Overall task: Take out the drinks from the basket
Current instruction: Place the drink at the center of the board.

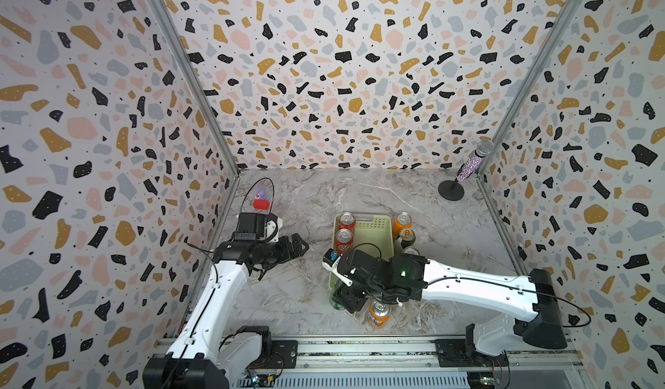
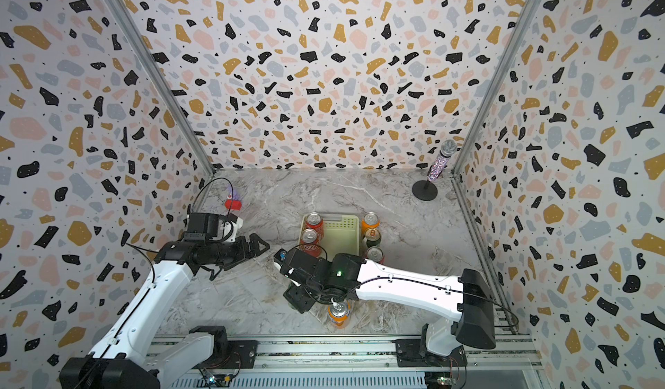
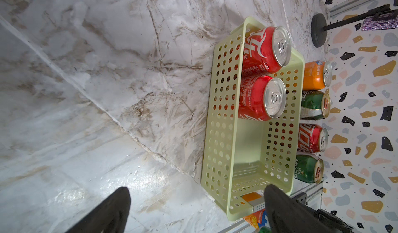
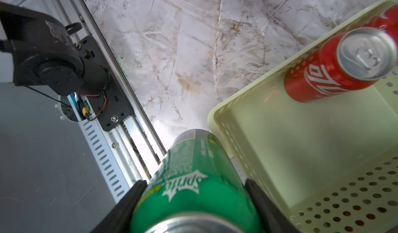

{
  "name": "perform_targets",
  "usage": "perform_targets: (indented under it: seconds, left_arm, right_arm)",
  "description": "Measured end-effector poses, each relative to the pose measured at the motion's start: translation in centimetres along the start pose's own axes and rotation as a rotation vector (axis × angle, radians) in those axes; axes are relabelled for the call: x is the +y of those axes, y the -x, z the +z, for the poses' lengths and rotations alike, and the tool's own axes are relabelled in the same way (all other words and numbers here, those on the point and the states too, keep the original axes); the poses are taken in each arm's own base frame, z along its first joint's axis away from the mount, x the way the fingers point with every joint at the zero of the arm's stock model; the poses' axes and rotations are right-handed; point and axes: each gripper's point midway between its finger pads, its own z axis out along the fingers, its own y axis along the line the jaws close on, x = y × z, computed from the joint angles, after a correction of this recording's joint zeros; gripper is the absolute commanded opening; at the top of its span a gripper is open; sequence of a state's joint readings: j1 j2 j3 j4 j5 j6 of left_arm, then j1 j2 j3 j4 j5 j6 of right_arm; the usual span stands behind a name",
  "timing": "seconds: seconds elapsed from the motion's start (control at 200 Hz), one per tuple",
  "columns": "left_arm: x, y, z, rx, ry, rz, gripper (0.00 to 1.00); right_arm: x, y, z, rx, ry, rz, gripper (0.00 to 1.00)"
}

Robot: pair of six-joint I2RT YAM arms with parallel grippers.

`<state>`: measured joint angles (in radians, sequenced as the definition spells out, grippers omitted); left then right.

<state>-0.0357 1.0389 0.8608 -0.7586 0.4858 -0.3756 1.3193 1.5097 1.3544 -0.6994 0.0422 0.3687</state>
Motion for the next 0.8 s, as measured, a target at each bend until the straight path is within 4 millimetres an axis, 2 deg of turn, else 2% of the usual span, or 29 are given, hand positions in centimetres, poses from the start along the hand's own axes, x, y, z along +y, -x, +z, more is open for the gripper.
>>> perform_targets:
  seconds: [0.305,0.796]
  left_arm:
    - [0.1,0.0,0.1,0.002,0.003,-0.002,1.0]
    - [0.1,0.0,0.1,0.003,0.007,-0.003,1.0]
  right_arm:
    - [1.0,-1.6,1.6,0.047,0.019,-0.03,0.25]
    - [2.0,-5.0,6.0,0.148,-0.001,-0.061,0.23]
